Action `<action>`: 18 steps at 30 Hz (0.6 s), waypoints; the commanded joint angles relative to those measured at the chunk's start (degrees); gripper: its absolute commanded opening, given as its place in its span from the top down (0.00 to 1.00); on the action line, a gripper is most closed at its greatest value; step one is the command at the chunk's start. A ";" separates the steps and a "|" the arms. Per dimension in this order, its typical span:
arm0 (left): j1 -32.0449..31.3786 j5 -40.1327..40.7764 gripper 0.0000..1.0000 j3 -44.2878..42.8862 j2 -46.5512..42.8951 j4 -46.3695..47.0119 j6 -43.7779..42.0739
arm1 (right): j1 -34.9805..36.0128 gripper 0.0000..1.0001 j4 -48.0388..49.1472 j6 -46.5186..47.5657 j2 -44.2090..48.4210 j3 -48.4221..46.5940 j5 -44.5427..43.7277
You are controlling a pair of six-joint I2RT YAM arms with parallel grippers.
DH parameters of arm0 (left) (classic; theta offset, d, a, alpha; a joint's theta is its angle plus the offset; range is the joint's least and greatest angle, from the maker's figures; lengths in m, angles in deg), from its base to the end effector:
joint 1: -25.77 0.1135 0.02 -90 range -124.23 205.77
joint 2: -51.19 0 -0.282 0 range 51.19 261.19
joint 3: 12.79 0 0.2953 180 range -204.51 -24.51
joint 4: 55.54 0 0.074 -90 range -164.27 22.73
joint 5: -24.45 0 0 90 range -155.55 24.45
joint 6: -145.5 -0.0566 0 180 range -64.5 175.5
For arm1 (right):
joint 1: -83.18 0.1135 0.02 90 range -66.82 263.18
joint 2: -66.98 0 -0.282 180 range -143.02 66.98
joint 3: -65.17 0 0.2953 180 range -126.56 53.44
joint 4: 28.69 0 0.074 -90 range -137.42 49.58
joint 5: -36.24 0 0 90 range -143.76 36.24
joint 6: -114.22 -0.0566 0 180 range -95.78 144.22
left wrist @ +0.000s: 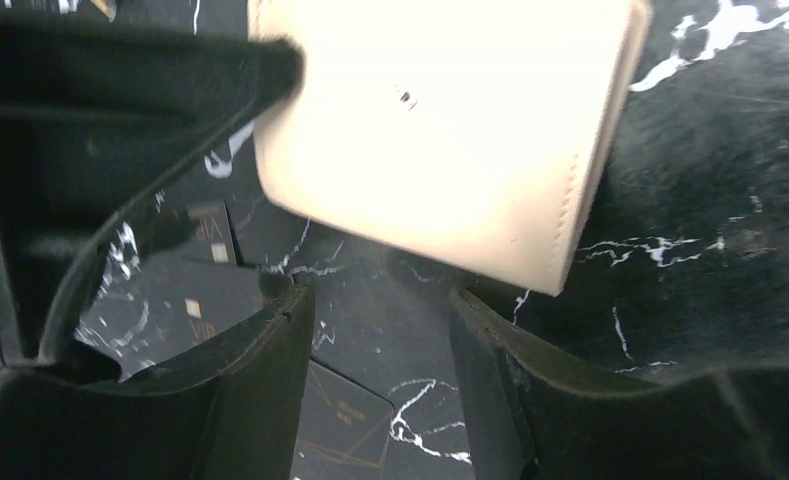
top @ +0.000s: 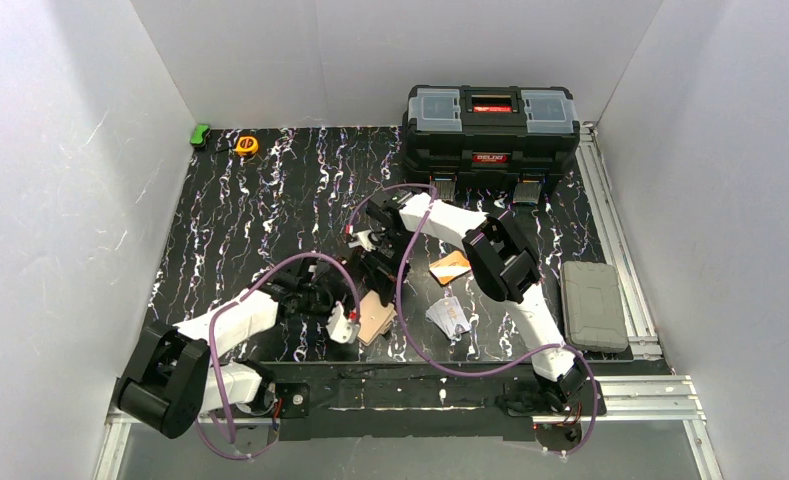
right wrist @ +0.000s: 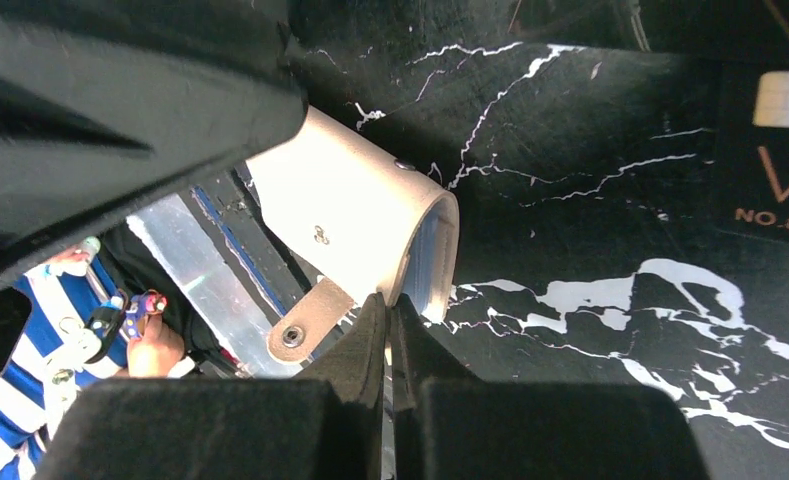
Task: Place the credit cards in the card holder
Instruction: Close the card holder at the center of the board.
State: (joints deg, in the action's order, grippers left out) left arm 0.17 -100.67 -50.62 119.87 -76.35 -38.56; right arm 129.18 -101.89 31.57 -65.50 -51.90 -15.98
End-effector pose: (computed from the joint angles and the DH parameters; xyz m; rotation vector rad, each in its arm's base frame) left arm 0.2074 -0.1355 0.1304 2.0770 0.9201 -0.1492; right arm 0.3210 0.3823 0.1243 1.2686 -2.4992 -0.9162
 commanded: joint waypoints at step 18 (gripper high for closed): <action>-2.78 -15.99 0.57 7.87 -7.18 -11.82 -22.39 | 1.10 0.92 4.69 -4.16 -0.64 -7.15 -7.39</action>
State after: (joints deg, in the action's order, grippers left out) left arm -1.43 -112.86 -43.96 112.66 -83.61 -59.35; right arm 129.72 -99.03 29.48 -65.94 -57.19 -21.29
